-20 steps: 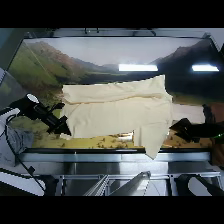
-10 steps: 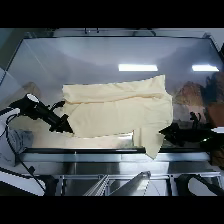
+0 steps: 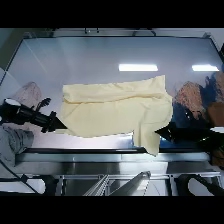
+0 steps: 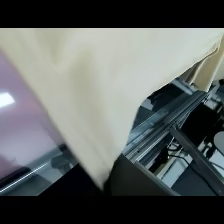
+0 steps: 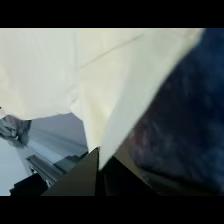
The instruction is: Fold the shirts.
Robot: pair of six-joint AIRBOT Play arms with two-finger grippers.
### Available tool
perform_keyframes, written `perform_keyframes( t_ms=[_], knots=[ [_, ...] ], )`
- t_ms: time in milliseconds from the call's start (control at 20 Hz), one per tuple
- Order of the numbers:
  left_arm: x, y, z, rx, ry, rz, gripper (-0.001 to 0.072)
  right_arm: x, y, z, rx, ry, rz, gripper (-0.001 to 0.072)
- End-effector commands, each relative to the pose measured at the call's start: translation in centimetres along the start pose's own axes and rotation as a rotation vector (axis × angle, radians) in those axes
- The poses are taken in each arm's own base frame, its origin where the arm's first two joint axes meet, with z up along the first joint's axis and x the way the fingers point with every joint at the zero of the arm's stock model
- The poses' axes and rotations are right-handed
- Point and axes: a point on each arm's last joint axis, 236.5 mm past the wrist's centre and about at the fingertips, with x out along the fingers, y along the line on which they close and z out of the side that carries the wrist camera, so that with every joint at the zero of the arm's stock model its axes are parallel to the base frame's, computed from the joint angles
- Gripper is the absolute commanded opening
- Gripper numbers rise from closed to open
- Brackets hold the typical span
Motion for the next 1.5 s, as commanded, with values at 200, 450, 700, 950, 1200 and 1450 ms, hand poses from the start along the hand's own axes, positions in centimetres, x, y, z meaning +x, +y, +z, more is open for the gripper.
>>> perform_keyframes(
  t_ms=[200,450,700,950,1200,1450],
  knots=[
    [-3.3,2.9,-1.0,-0.075,-0.125,0.038,0.0025,-4.0,4.0,-1.1,-0.166,-0.133,-0.055,0.0018],
    [-4.6,3.8,-0.5,-0.069,-0.127,0.106,0.0025,-7.2,0.5,-0.4,-0.104,-0.216,-0.195,0.0018],
    [-6.5,2.2,1.1,-0.028,-0.172,0.09,0.0025,-7.5,4.7,2.0,-0.151,-0.33,-0.027,0.0018],
    [-9.7,-2.4,5.7,0.109,-0.273,0.054,0.0026,-9.3,7.9,8.5,-0.204,-0.526,0.093,0.0019],
    [-7.7,-4.0,11.2,0.185,-0.199,0.081,0.0026,-6.0,7.7,15.4,-0.224,-0.543,0.108,0.0019],
    [-5.2,-4.2,18.4,0.231,-0.185,0.109,0.0021,-0.2,3.4,21.2,-0.182,-0.48,0.012,0.0019]
  ],
)
